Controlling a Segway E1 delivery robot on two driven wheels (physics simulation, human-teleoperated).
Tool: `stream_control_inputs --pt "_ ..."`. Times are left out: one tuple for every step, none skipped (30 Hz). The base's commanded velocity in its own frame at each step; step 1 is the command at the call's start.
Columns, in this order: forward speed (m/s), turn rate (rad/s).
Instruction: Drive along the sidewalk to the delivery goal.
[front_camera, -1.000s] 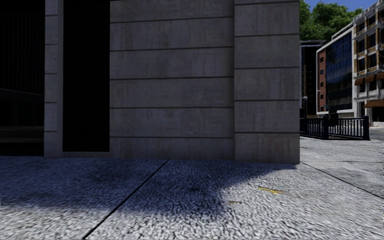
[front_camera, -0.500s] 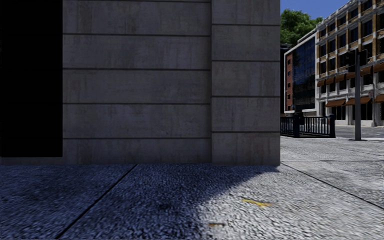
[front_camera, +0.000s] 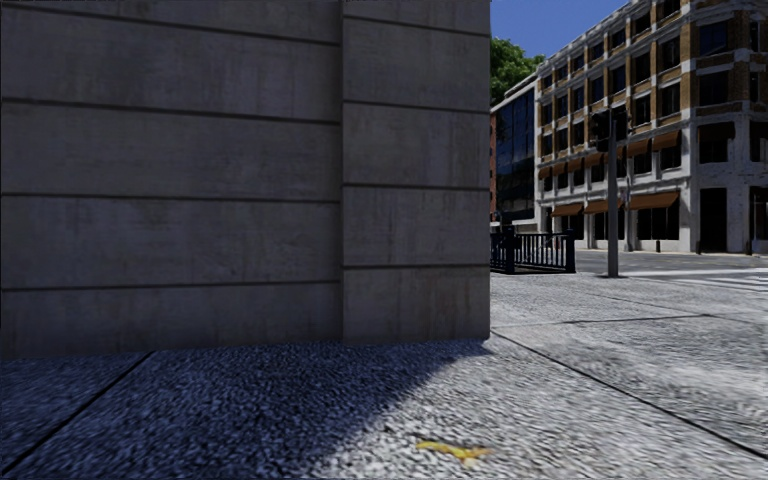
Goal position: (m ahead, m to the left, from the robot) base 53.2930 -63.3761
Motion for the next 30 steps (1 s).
stream_control_inputs --pt "0.96 -0.52" --pt "0.96 -0.52" --pt "0.96 -0.52" --pt "0.96 -0.52" --pt "0.96 -0.52" --pt "0.96 -0.52" --pt "0.96 -0.52" --pt "0.96 -0.52" --pt "0.96 -0.52" --pt "0.96 -0.52" --pt "0.96 -0.52" --pt "0.96 -0.52" --pt "0.96 -0.52" --pt "0.96 -0.52" --pt "0.96 -0.52" --pt "0.96 -0.52" --pt "0.96 -0.52" --pt "0.96 -0.52" --pt "0.96 -0.52" --pt "0.96 -0.52" --pt "0.96 -0.52" --pt "0.96 -0.52" --pt "0.96 -0.52" --pt "0.96 -0.52" --pt "0.96 -0.52" --pt "0.96 -0.52" --pt "0.96 -0.52" --pt "0.96 -0.52" --pt "0.96 -0.52" --pt "0.96 -0.52"
